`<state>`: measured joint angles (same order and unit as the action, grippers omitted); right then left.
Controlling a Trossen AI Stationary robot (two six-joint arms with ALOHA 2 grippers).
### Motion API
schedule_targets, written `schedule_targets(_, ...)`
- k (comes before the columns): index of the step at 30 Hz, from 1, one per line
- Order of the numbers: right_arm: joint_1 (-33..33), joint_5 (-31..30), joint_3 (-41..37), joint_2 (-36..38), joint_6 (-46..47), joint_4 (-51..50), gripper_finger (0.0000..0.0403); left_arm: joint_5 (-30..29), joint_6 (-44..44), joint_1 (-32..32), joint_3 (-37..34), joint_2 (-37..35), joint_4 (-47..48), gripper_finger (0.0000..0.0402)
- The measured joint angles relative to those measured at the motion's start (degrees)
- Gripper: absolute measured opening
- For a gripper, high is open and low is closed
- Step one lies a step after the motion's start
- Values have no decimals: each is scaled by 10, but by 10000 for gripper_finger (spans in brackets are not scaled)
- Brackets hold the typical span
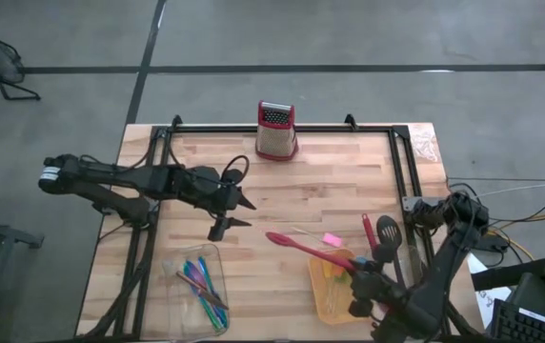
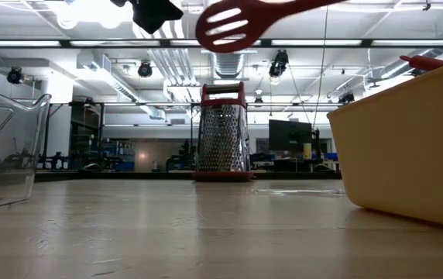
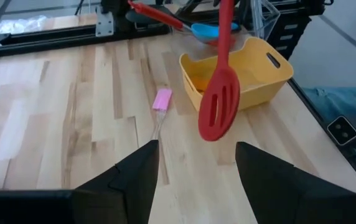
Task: Pick & Place Kitchen Items
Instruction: Put the red serving spoon into the right transparent bin
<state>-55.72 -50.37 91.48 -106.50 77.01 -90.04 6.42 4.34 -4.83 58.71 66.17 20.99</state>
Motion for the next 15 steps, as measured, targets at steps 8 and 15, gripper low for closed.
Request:
schedule_targets(8, -11, -1, -33, 0, 49, 0, 65, 0, -8, -4, 0, 0, 0, 218)
schedule_targets(15, -11, 0, -66, 0, 73, 0, 65, 0, -10, -9, 0, 0, 0, 218)
